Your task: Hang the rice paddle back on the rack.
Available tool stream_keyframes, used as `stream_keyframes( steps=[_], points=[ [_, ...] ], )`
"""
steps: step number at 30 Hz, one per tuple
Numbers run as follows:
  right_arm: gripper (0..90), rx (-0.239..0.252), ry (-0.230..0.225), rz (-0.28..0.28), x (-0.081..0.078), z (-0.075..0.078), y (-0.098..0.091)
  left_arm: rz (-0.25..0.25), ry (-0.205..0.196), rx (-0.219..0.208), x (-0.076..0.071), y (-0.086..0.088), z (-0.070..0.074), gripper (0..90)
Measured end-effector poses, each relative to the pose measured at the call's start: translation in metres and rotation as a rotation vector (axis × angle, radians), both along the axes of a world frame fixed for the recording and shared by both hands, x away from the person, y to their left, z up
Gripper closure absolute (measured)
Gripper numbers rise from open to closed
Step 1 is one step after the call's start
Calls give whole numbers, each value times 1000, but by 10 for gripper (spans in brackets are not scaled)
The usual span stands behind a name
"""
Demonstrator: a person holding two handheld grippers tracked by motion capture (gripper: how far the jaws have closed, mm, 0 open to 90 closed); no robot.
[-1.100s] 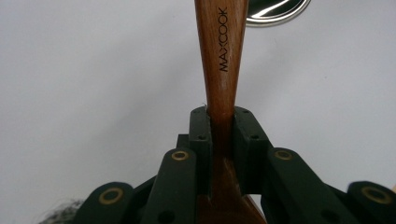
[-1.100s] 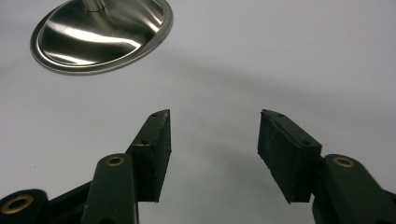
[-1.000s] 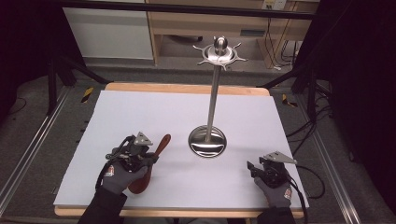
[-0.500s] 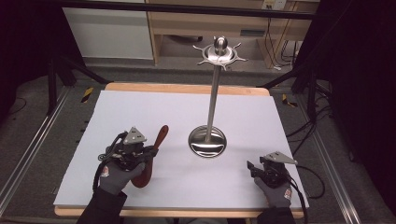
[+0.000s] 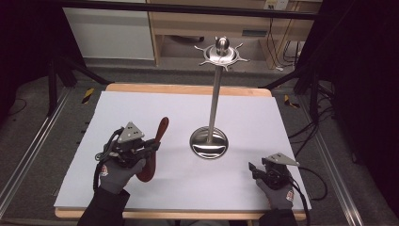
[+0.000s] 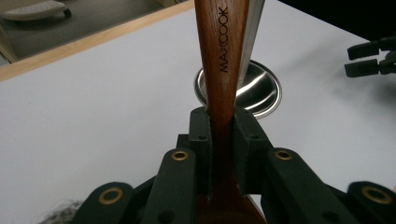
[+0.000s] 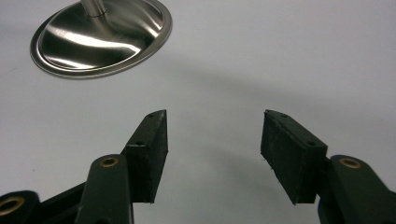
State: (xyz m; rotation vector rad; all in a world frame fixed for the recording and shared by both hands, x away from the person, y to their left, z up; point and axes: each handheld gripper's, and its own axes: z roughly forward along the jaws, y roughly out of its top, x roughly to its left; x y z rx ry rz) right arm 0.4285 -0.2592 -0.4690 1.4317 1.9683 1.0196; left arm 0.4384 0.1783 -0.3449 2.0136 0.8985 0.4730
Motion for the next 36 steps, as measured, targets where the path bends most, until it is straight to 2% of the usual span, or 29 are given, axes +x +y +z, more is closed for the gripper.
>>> stream_keyframes(
  steps=[15,21,36],
  points=[
    [415,2,-5,1,0,0,0,5,-67,-49,0,-4,18,785],
    [414,4,-4,4,0,0,0,5,-82,-54,2,-9,24,785],
    [409,0,-10,3,0,0,0,-9,-123,-111,5,-17,45,785]
  ],
)
